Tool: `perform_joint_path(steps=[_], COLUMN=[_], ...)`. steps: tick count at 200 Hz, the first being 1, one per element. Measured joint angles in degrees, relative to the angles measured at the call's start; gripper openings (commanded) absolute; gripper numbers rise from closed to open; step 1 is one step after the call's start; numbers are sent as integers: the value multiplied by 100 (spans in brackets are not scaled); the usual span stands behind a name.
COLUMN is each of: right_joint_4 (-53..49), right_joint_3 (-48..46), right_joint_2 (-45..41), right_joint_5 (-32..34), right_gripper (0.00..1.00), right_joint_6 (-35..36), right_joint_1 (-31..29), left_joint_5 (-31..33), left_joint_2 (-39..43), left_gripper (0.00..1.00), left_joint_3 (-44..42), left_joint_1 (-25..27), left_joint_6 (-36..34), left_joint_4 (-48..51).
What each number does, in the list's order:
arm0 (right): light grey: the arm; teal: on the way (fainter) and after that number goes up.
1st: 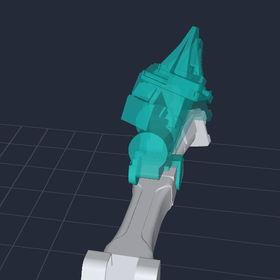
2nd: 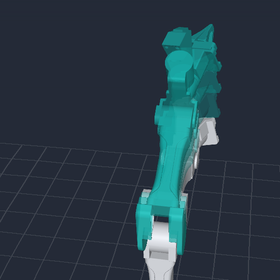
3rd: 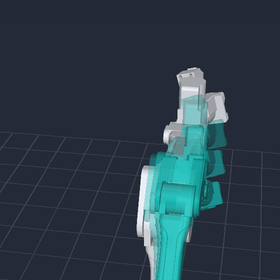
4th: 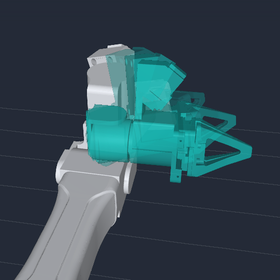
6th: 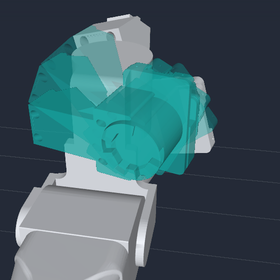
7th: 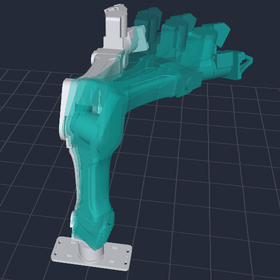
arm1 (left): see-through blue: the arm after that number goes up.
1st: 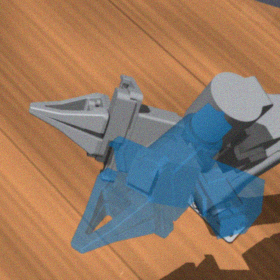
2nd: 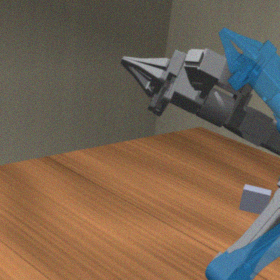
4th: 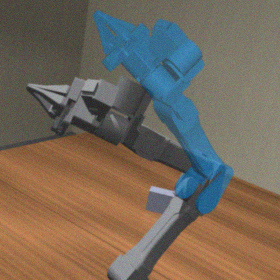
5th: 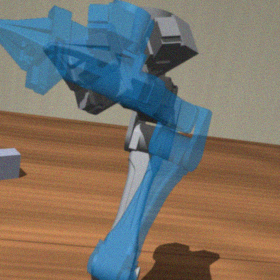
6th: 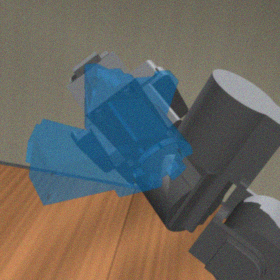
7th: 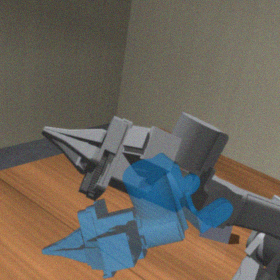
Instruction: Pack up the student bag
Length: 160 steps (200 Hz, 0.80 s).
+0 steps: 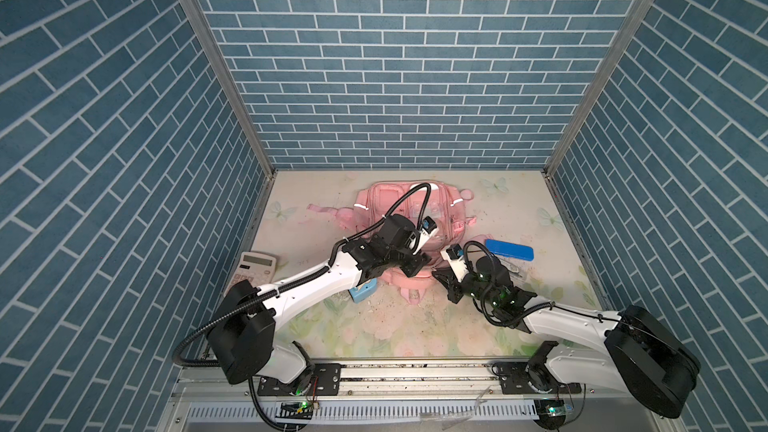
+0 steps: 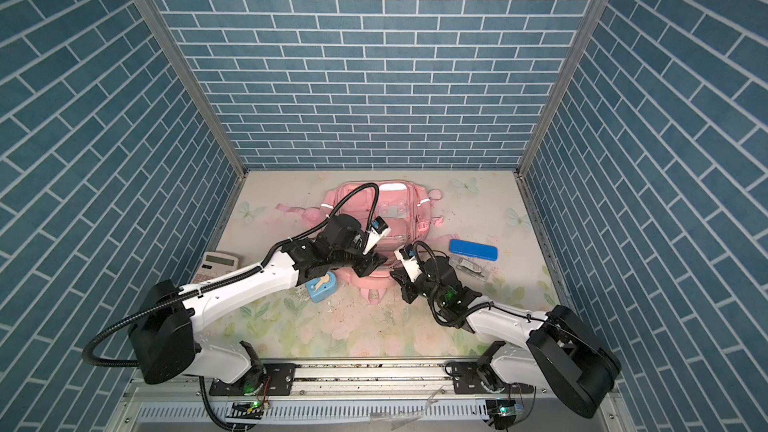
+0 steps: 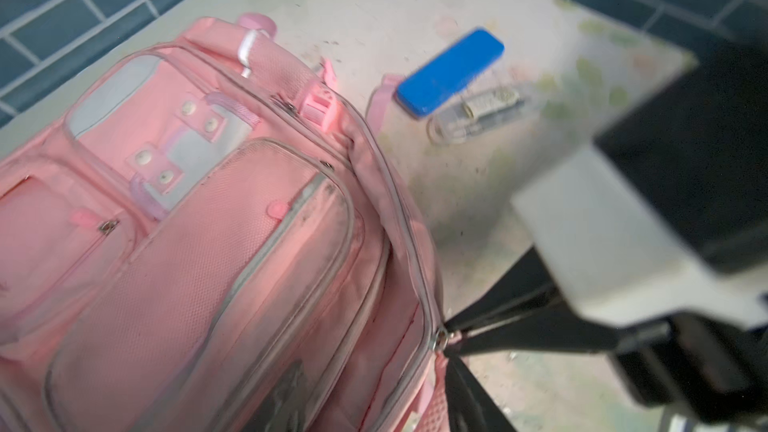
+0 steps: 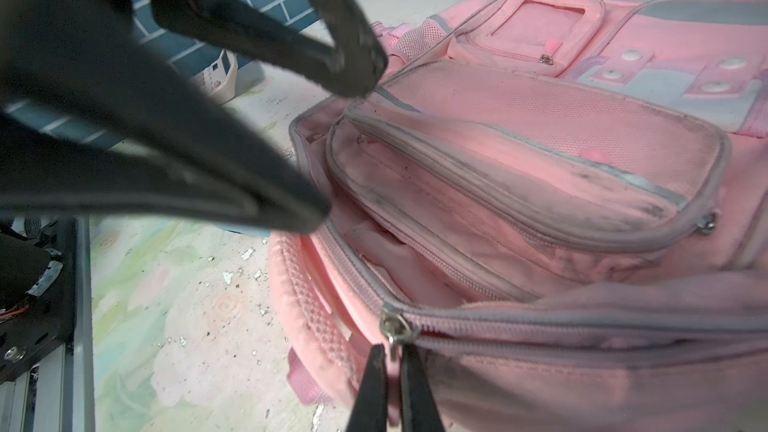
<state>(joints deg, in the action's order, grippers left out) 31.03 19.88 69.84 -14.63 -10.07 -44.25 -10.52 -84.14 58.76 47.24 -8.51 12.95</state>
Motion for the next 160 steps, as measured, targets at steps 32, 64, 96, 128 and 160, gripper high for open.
perform_joint_path(steps=[32,64,96,128,160], right_joint_4=[15,28,22,59,109], right_joint_3=[0,0,-39,-87,-120], right_joint_2=[-2,-2,-9,-105,-188], right_joint_5=[0,4,76,90,70], right_gripper=[0,0,0,0,0], right_joint_6=[-2,-4,-101,-111,-111], right_joint_1=[0,0,22,79,181], left_joint_5=[-291,-529,-715,-765,-846], left_joint_2=[-42,-166,-391,-450,-485], left_gripper=[55,55,51,18,0], left_joint_3=[-407,-446,-446,-450,-459], left_joint_1=[-109,-138,-153,-192,-205], left_joint_6=[-984,-1464,-1703,-1930,-2081], left_joint_4=[-254,-507,-603,-640,-645])
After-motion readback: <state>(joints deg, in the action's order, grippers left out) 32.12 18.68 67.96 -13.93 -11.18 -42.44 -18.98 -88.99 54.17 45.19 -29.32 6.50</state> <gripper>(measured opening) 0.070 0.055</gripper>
